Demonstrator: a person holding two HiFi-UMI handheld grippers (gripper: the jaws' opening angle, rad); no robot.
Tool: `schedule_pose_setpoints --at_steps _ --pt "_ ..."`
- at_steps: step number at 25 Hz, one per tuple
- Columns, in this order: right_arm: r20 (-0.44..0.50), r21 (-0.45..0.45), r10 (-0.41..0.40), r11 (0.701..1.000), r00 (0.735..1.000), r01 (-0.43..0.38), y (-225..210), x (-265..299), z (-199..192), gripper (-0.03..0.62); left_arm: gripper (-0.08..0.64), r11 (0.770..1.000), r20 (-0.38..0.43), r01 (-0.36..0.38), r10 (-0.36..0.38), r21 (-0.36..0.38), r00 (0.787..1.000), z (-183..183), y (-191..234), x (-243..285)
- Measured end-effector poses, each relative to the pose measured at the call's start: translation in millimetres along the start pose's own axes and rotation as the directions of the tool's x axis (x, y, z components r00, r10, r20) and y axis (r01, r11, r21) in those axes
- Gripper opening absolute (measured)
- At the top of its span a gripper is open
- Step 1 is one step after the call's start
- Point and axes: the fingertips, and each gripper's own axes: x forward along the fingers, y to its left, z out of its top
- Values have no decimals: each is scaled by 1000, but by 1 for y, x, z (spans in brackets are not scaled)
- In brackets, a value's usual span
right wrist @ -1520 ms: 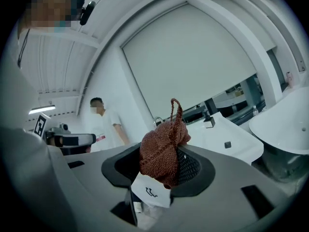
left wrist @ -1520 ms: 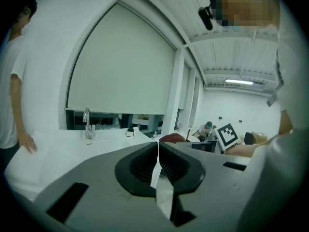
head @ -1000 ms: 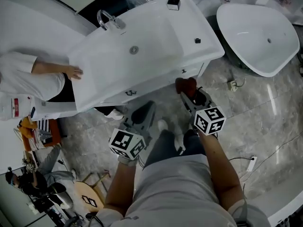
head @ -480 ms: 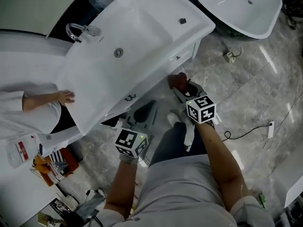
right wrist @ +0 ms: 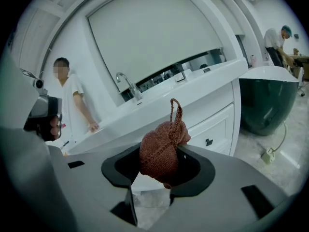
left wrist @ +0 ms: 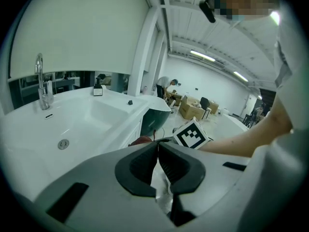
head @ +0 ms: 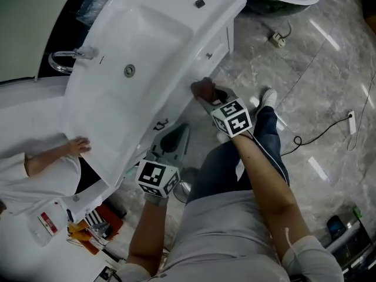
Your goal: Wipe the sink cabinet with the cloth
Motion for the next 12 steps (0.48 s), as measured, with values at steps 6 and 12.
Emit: schedule_pose_setpoints --at_steps 6,12 --pt "21 22 0 1000 1000 0 -16 39 -16 176 21 1000 -40 -9 9 4 999 -24 11 16" --pt "34 37 30 999 999 -31 -29 90 -16 176 21 999 -75 -33 34 15 997 -38 21 31"
